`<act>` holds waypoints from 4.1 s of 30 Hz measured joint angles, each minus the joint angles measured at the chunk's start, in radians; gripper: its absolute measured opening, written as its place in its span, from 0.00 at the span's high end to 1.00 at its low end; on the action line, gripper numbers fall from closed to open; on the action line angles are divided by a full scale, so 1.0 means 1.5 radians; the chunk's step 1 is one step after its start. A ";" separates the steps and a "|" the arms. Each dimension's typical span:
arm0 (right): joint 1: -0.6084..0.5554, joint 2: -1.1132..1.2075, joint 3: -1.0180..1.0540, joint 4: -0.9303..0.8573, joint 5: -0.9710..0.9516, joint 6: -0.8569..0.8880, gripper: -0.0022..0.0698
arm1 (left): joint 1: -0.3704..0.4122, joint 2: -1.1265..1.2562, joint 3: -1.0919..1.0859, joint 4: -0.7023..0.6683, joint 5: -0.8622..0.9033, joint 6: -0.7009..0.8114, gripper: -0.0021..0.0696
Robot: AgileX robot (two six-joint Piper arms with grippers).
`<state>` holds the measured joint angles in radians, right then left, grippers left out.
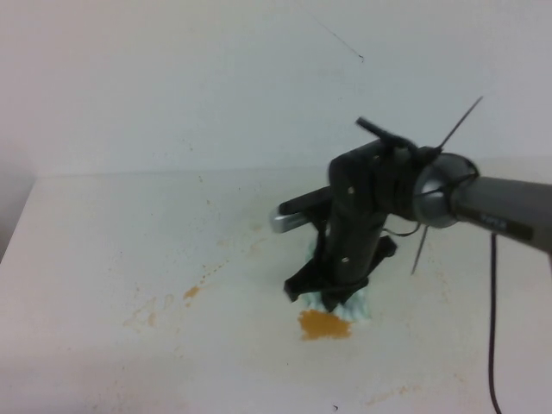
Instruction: Wipe the table
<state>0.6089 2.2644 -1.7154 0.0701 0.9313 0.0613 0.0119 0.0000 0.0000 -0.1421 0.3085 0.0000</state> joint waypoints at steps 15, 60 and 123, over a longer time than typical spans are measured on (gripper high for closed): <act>0.123 0.012 -0.012 0.103 0.037 -0.046 0.93 | 0.000 0.000 0.000 0.000 0.000 0.000 0.98; 0.040 -0.050 0.076 0.034 0.031 -0.032 0.93 | 0.000 0.000 0.000 0.000 0.000 0.000 0.98; -0.254 -0.471 0.197 0.059 -0.038 -0.093 0.81 | 0.000 0.000 0.000 0.000 0.000 0.000 0.98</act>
<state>0.2283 1.5578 -1.4193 0.1585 0.8749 -0.0777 0.0119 0.0000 0.0000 -0.1421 0.3085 0.0000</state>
